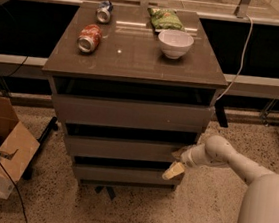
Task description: Close middle drawer
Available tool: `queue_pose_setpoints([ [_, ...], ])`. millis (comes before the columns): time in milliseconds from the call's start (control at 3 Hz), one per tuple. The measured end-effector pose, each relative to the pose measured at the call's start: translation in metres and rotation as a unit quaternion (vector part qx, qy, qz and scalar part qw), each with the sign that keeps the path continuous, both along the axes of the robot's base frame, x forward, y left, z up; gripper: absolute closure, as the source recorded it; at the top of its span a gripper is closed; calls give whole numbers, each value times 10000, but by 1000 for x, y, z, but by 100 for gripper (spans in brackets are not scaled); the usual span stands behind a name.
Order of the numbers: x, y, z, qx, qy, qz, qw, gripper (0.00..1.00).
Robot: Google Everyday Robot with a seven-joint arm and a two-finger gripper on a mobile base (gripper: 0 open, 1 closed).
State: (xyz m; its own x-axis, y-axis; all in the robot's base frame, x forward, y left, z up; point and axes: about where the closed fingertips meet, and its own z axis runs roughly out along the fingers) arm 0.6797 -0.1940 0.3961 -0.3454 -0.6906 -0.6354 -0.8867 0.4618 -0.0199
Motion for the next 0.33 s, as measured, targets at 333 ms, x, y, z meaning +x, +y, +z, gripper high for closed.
queue_pose_setpoints([
  [333,-3,0,0,0,0,0,10000,0],
])
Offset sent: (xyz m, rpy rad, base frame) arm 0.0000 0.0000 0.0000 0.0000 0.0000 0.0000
